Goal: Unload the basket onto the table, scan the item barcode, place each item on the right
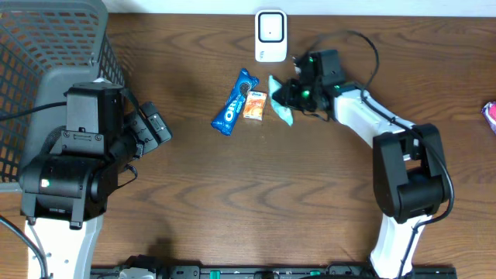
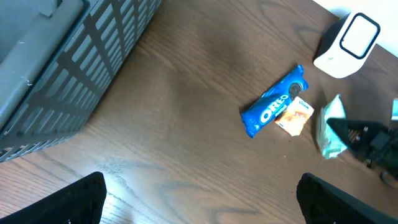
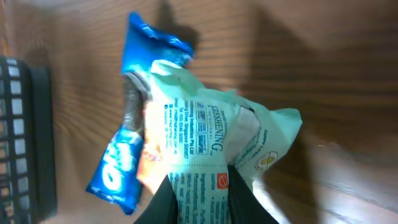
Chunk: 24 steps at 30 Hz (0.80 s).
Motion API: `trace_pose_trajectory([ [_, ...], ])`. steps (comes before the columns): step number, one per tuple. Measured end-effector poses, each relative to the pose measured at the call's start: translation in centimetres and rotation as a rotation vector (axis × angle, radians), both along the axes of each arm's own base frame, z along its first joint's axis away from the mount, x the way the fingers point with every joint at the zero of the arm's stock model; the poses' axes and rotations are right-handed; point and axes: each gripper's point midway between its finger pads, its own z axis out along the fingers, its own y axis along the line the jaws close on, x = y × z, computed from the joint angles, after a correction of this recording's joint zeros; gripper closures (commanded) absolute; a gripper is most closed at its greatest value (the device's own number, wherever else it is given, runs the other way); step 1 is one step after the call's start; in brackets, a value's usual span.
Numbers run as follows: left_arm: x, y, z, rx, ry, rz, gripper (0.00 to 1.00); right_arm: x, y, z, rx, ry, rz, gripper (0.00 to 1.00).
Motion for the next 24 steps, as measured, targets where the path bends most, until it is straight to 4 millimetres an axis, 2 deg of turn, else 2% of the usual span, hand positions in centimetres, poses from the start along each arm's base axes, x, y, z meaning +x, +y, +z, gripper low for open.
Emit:
trace_pose_trajectory([
  [3,0.0,0.0,0.0,0.0,0.0,0.0,0.02,-0.8,-0.9,-1.4,0.061,0.019,-0.019,0.95],
  [5,0.0,0.0,0.0,0.0,0.0,0.0,0.02,-1.2,-1.3,-2.0,0.103,0.032,-0.041,0.8],
  [9,0.0,0.0,0.0,0.0,0.0,0.0,0.02,-2.0,-2.8,-2.9,0.146,0.097,-0.094,0.68],
  [14,0.0,0.0,0.0,0.0,0.0,0.0,0.02,-1.7,-5.3,-3.2,0.138,0.129,-0.163,0.55],
  [18,0.0,0.0,0.0,0.0,0.0,0.0,0.02,-1.7,-8.0,-2.9,0.048,0.124,-0.237,0.26],
  [24,0.0,0.0,0.0,0.0,0.0,0.0,0.02,-1.7,-12.0,0.5,-0.185,0.013,-0.329,0.28],
])
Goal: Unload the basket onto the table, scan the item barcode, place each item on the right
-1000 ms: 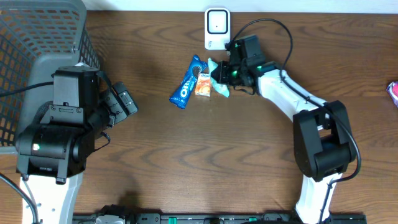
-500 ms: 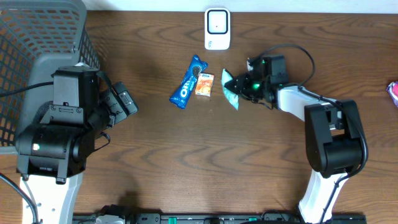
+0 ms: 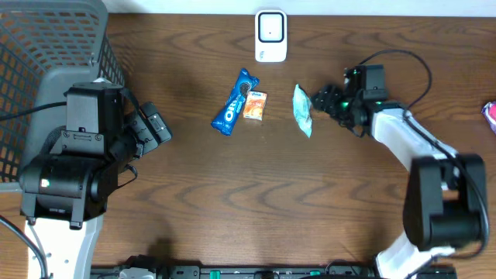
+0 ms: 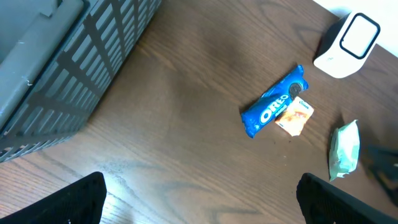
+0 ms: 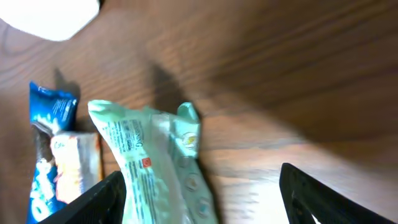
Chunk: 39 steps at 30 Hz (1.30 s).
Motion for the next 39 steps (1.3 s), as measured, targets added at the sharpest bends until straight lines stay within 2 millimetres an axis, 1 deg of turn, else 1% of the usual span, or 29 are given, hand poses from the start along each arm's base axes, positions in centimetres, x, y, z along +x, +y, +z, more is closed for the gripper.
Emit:
trace_pose_trajectory([
  [2,0.0,0.0,0.0,-0.001,0.0,0.0,0.02,-0.2,-1.4,1.6,-0.078,-0.03,-0.024,0.3],
  [5,0.0,0.0,0.0,0.0,0.0,0.0,0.02,-0.2,-2.4,3.2,-0.146,-0.072,-0.032,0.34],
  [7,0.0,0.0,0.0,0.0,0.0,0.0,0.02,-0.1,-2.6,3.6,-0.176,-0.093,-0.013,0.35],
  [9,0.0,0.0,0.0,0.0,0.0,0.0,0.02,-0.2,-2.3,3.6,-0.202,-0.102,0.015,0.34],
  [12,0.0,0.0,0.0,-0.001,0.0,0.0,0.02,-0.1,-0.5,3.8,-0.248,-0.147,0.098,0.31],
  [17,0.0,0.0,0.0,0.0,0.0,0.0,0.02,-0.3,5.0,4.8,-0.344,-0.251,0.23,0.24],
  [19,0.0,0.0,0.0,0.0,0.0,0.0,0.02,-0.8,7.3,5.0,-0.399,-0.287,0.276,0.21],
  [21,0.0,0.0,0.0,0.0,0.0,0.0,0.02,-1.6,8.8,5.0,-0.48,-0.308,0.304,0.2],
  [23,0.0,0.0,0.0,0.0,0.0,0.0,0.02,-2.2,9.6,4.7,-0.575,-0.32,0.313,0.19],
  [24,0.0,0.0,0.0,0.0,0.0,0.0,0.02,-2.4,9.7,4.4,-0.617,-0.32,0.31,0.16],
  [26,0.0,0.0,0.0,0.0,0.0,0.0,0.02,-2.5,9.4,3.2,-0.716,-0.307,0.298,0.13],
  [27,0.0,0.0,0.0,0.0,0.0,0.0,0.02,-2.6,9.0,2.3,-0.767,-0.292,0.291,0.11],
  [29,0.0,0.0,0.0,0.0,0.0,0.0,0.02,-2.6,7.2,-0.5,-0.897,-0.233,0.268,0.11],
  [30,0.0,0.0,0.0,0.0,0.0,0.0,0.02,-2.6,7.1,-0.7,-0.909,-0.228,0.266,0.1],
  [32,0.0,0.0,0.0,-0.001,0.0,0.0,0.02,-2.6,5.8,-2.5,-0.99,-0.189,0.252,0.1],
  [34,0.0,0.0,0.0,0.0,0.0,0.0,0.02,-2.4,4.9,-3.0,-1.038,-0.183,0.224,0.15],
  [38,0.0,0.0,0.0,-0.001,0.0,0.0,0.02,-2.2,4.2,-2.7,-1.062,-0.184,0.189,0.43],
  [39,0.0,0.0,0.0,0.0,0.0,0.0,0.02,-2.1,4.1,-2.6,-1.06,-0.185,0.182,0.51],
])
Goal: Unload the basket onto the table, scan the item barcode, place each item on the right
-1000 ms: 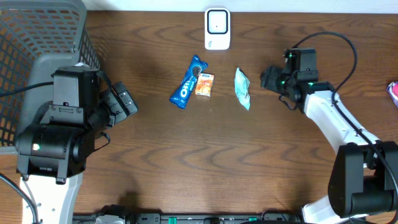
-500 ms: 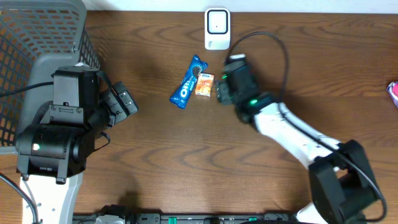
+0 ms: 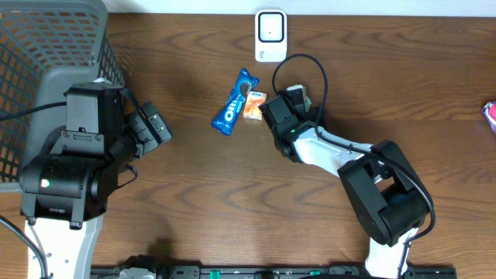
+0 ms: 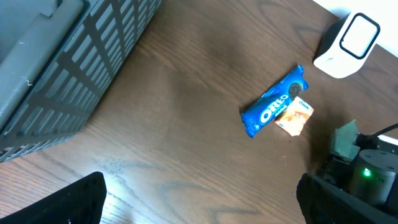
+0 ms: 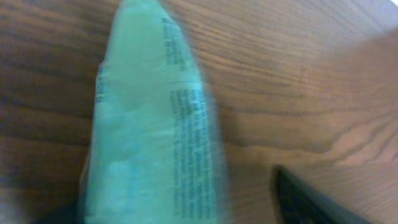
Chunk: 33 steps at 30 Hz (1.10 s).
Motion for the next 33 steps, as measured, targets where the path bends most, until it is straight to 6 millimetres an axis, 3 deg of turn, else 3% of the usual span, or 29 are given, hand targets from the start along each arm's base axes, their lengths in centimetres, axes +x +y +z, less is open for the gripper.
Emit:
trace_pose_trajectory([
  [3,0.0,0.0,0.0,0.0,0.0,-0.001,0.02,0.2,0.2,0.2,0.036,-0.007,-0.005,0.74],
  [9,0.0,0.0,0.0,0.0,0.0,0.0,0.02,0.7,1.5,2.6,0.238,-0.031,0.003,0.99],
  [13,0.0,0.0,0.0,0.0,0.0,0.0,0.02,1.5,1.7,5.2,0.446,-0.053,-0.005,0.99],
  [16,0.0,0.0,0.0,0.0,0.0,0.0,0.02,2.1,1.1,6.1,0.598,-0.045,-0.03,0.99],
  [24,0.0,0.0,0.0,0.0,0.0,0.0,0.02,3.1,-1.3,6.0,1.026,0.077,-0.087,0.99],
  [29,0.0,0.0,0.0,0.0,0.0,0.0,0.02,3.2,1.5,5.9,1.261,0.179,0.031,0.99],
  [33,0.0,0.0,0.0,0.0,0.0,0.0,0.02,2.3,3.4,4.0,1.383,0.298,0.047,0.91],
])
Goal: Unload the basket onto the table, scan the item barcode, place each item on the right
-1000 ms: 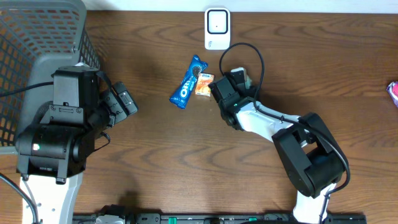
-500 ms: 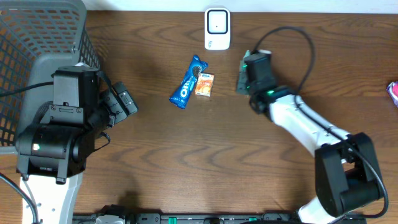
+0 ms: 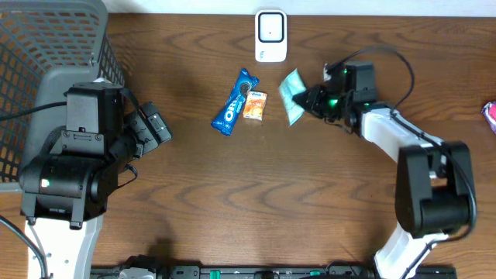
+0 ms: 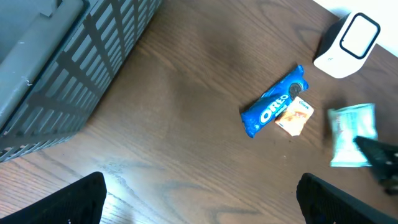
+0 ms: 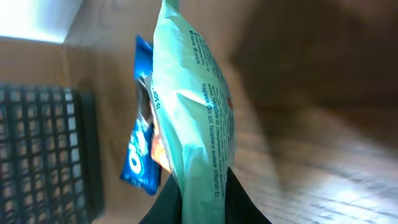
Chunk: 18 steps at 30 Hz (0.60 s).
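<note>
A pale green snack packet (image 3: 292, 94) is pinched at its end by my right gripper (image 3: 310, 99), just below and right of the white barcode scanner (image 3: 270, 35). In the right wrist view the packet (image 5: 196, 99) stands edge-on between the shut jaws of that gripper (image 5: 202, 199), printed side showing. From the left wrist view the packet (image 4: 351, 134) sits below the scanner (image 4: 347, 43). My left gripper (image 4: 199, 199) is open over bare table near the basket, holding nothing.
A blue Oreo pack (image 3: 235, 101) and a small orange packet (image 3: 255, 106) lie left of the green packet. A grey wire basket (image 3: 46, 46) fills the back left corner. A pink item (image 3: 490, 112) shows at the right edge.
My right gripper was low over the green packet beside the orange packet. It now sits further right, shut on the packet. The left arm has not moved.
At first my right gripper was shut on the green packet beside the orange packet. Then the packet lay on the table with the gripper open to its right. Then the gripper was close over it. Now the gripper holds it again by the scanner.
</note>
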Motion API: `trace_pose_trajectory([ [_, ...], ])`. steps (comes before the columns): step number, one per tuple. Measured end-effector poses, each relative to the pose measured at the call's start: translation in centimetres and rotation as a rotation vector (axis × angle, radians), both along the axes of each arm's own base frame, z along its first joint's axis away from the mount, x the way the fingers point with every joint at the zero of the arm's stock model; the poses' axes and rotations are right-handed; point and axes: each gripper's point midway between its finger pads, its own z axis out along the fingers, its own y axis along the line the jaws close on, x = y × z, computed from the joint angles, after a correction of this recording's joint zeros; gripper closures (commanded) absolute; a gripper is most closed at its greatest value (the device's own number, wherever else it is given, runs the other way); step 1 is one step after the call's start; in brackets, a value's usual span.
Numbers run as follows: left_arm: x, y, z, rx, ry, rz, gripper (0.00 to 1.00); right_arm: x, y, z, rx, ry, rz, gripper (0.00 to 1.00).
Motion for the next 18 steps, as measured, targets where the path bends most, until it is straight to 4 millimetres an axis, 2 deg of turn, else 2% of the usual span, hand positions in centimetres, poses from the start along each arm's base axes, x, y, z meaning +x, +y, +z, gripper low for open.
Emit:
trace_pose_trajectory([
  [4,0.0,0.0,0.0,0.0,0.0,0.0,0.02,-1.0,0.4,-2.7,0.04,0.117,0.001,0.68],
  [6,0.0,0.0,0.0,0.0,0.0,0.0,0.02,-1.6,0.2,-3.9,0.025,0.168,-0.014,0.63],
  [9,0.0,0.0,0.0,0.0,0.0,0.0,0.02,-2.2,-0.7,-5.2,-0.026,0.229,-0.059,0.59],
  [14,0.0,0.0,0.0,0.0,0.0,0.0,0.02,-2.4,-1.8,-5.1,-0.088,0.238,-0.097,0.57],
  [16,0.0,0.0,0.0,0.0,0.0,0.0,0.02,-2.5,-2.5,-4.6,-0.13,0.234,-0.123,0.57],
  [18,0.0,0.0,0.0,0.0,0.0,0.0,0.02,-2.5,-3.4,-3.3,-0.187,0.203,-0.149,0.58],
])
